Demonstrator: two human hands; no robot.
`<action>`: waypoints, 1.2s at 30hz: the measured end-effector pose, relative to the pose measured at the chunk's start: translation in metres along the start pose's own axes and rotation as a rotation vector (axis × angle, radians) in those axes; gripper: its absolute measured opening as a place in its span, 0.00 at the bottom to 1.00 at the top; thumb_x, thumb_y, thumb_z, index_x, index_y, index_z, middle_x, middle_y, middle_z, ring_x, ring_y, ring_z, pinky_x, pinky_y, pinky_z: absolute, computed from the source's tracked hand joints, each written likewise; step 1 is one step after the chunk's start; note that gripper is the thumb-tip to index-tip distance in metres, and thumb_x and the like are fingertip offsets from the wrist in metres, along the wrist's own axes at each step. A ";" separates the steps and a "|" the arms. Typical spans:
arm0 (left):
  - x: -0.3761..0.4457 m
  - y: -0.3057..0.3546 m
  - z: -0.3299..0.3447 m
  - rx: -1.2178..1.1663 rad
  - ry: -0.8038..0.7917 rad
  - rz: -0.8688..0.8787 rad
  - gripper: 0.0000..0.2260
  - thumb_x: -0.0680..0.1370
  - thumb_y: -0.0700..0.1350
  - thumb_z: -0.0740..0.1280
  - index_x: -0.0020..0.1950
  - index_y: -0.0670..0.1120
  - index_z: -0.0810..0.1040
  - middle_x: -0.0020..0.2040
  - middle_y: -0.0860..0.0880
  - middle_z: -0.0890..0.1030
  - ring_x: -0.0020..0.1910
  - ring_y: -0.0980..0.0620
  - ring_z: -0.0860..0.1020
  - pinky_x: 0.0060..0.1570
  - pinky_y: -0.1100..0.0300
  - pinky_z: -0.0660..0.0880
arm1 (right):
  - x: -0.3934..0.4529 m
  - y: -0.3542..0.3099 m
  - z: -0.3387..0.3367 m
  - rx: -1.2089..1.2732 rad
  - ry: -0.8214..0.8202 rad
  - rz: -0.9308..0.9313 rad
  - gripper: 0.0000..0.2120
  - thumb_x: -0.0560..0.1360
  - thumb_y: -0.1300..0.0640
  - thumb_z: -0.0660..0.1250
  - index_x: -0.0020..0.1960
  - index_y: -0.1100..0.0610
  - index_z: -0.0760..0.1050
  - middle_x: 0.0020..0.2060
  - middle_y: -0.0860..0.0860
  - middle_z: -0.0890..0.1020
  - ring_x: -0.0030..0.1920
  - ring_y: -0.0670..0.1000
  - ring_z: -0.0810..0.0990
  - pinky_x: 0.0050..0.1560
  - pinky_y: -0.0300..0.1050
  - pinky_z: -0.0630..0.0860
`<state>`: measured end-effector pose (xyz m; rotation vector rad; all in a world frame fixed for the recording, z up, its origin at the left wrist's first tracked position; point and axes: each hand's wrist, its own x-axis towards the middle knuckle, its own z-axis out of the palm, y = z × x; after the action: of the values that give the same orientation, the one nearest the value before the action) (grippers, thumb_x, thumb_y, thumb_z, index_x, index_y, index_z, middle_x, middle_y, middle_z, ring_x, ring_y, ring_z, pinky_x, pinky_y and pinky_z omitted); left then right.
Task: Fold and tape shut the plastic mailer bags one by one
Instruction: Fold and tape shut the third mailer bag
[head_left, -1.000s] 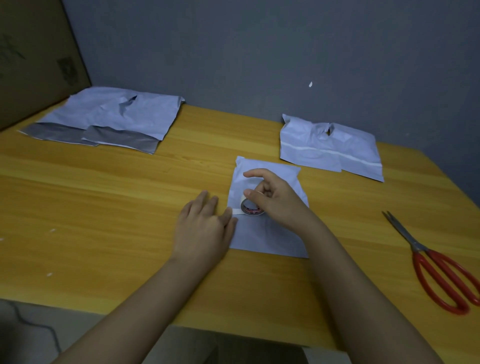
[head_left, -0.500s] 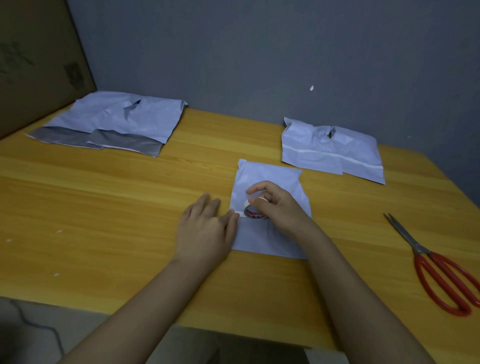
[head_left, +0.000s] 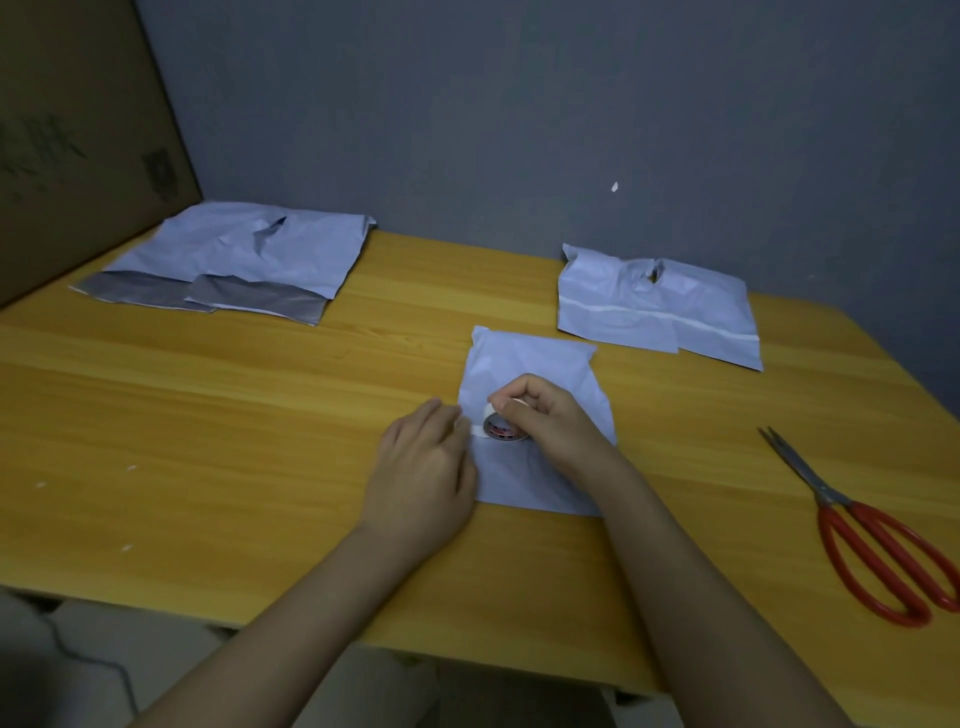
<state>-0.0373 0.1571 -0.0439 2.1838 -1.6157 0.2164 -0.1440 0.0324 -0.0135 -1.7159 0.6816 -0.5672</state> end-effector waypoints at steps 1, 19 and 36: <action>-0.001 0.002 0.001 0.029 -0.013 0.015 0.21 0.74 0.48 0.54 0.56 0.40 0.80 0.57 0.44 0.81 0.61 0.44 0.76 0.59 0.52 0.67 | 0.000 0.000 0.000 0.002 0.000 -0.003 0.06 0.77 0.61 0.66 0.42 0.54 0.75 0.29 0.42 0.75 0.33 0.40 0.73 0.39 0.34 0.70; -0.002 0.014 -0.005 0.086 -0.281 0.003 0.40 0.70 0.58 0.29 0.77 0.45 0.55 0.78 0.49 0.55 0.77 0.55 0.48 0.73 0.49 0.38 | 0.000 0.001 -0.002 -0.020 0.003 0.004 0.05 0.77 0.59 0.66 0.43 0.54 0.76 0.29 0.42 0.76 0.33 0.41 0.74 0.39 0.34 0.72; -0.006 0.016 -0.002 0.056 -0.313 -0.057 0.33 0.75 0.58 0.37 0.78 0.47 0.49 0.79 0.51 0.47 0.77 0.55 0.43 0.72 0.49 0.36 | 0.005 0.012 0.002 0.012 0.170 -0.126 0.07 0.75 0.61 0.70 0.41 0.55 0.72 0.31 0.55 0.73 0.34 0.54 0.72 0.37 0.47 0.70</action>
<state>-0.0539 0.1592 -0.0403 2.3976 -1.7209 -0.1043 -0.1410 0.0283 -0.0252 -1.7207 0.6906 -0.8109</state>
